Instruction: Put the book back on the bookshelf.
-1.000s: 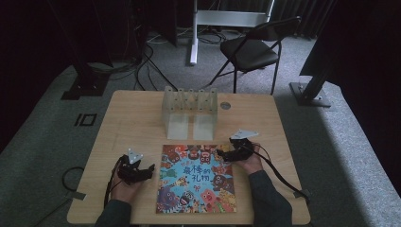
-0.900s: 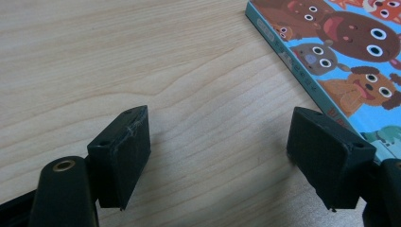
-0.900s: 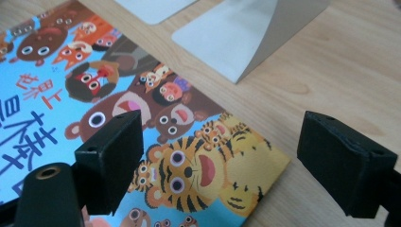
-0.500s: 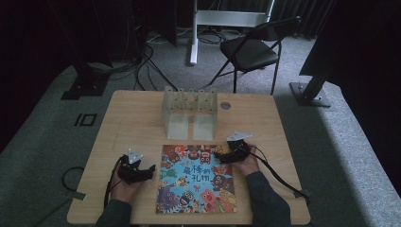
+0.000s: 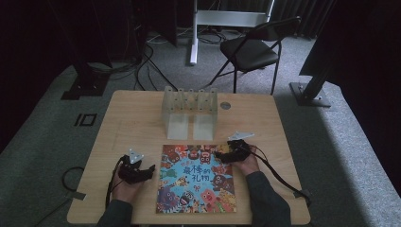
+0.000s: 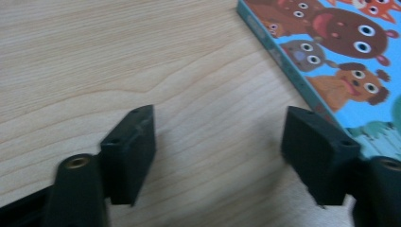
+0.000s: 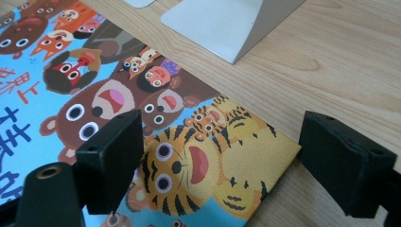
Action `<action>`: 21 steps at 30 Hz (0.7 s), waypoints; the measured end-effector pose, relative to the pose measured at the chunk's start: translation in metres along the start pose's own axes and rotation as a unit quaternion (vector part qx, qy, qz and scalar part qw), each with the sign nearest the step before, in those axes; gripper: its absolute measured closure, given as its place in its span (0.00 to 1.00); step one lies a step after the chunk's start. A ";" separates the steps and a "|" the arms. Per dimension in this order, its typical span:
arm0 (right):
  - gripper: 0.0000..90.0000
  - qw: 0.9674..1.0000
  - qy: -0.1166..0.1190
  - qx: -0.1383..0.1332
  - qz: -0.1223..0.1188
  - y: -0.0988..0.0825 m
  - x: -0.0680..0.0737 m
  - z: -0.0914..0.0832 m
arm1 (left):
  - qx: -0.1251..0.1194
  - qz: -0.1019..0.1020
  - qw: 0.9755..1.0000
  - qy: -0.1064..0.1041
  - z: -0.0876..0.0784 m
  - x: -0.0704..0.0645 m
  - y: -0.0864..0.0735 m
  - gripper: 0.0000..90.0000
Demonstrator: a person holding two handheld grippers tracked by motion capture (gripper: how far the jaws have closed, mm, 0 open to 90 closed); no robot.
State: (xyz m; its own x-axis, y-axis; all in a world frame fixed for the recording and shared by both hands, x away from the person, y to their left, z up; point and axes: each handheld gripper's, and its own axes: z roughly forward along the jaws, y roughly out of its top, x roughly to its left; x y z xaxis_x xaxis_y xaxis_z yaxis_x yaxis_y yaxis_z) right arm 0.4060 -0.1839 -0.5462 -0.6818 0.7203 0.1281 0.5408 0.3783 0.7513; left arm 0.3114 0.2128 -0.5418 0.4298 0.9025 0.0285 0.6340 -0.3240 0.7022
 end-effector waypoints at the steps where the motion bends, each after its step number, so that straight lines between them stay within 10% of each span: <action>1: 0.18 1.000 0.003 -0.001 0.003 0.000 -0.001 0.000 | 0.001 0.003 1.000 -0.005 0.000 -0.002 0.000 0.32; 8: 0.17 1.000 0.012 -0.010 0.022 0.003 -0.002 -0.004 | -0.029 0.056 0.997 -0.045 -0.014 -0.031 0.004 0.20; 21: 0.18 0.998 0.029 -0.046 0.037 0.014 -0.002 -0.021 | -0.063 0.168 0.978 -0.109 -0.039 -0.106 -0.003 0.00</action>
State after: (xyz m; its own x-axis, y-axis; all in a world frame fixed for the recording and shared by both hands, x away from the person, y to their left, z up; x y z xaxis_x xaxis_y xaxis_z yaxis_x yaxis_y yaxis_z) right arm 0.4046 -0.1922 -0.5225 -0.6707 0.7082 0.2205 0.5453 0.2693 0.7938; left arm 0.2390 0.1288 -0.5194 0.7353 0.6652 0.1296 0.3554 -0.5414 0.7620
